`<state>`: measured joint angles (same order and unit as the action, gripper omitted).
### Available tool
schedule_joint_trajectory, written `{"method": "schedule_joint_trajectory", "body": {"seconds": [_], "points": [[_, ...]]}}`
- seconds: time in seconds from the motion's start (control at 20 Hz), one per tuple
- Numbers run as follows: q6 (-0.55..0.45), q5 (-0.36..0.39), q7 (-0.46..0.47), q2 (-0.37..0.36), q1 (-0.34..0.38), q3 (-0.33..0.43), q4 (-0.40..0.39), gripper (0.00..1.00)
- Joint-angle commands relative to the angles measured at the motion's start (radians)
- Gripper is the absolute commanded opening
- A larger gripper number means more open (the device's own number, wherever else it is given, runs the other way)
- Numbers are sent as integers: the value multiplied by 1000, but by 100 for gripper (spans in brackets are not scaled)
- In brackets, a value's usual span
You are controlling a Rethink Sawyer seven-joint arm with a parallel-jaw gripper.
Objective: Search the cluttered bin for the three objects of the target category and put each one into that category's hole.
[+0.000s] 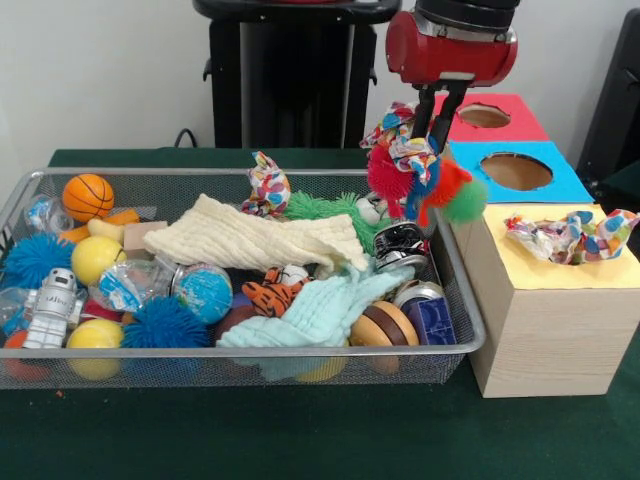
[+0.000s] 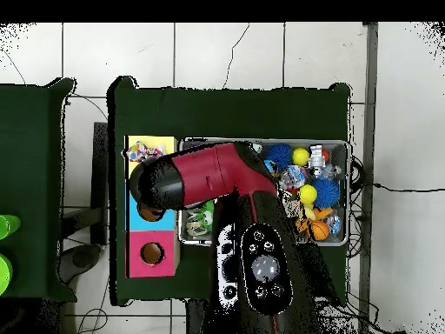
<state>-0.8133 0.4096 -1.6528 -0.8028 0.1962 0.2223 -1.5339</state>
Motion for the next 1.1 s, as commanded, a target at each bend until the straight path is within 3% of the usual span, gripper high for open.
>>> {"method": "schedule_joint_trajectory", "body": {"seconds": [0.05,0.35,0.55,0.95,1.1], "points": [[191,-139,-179,-87,52,61,-161,0],[161,-213,-232,-132,-18,19,-166,0],[158,-249,-215,-171,-35,-11,-206,0],[174,-255,-128,-196,-2,-29,-279,0],[185,-255,-64,-238,43,-23,-357,0]]}}
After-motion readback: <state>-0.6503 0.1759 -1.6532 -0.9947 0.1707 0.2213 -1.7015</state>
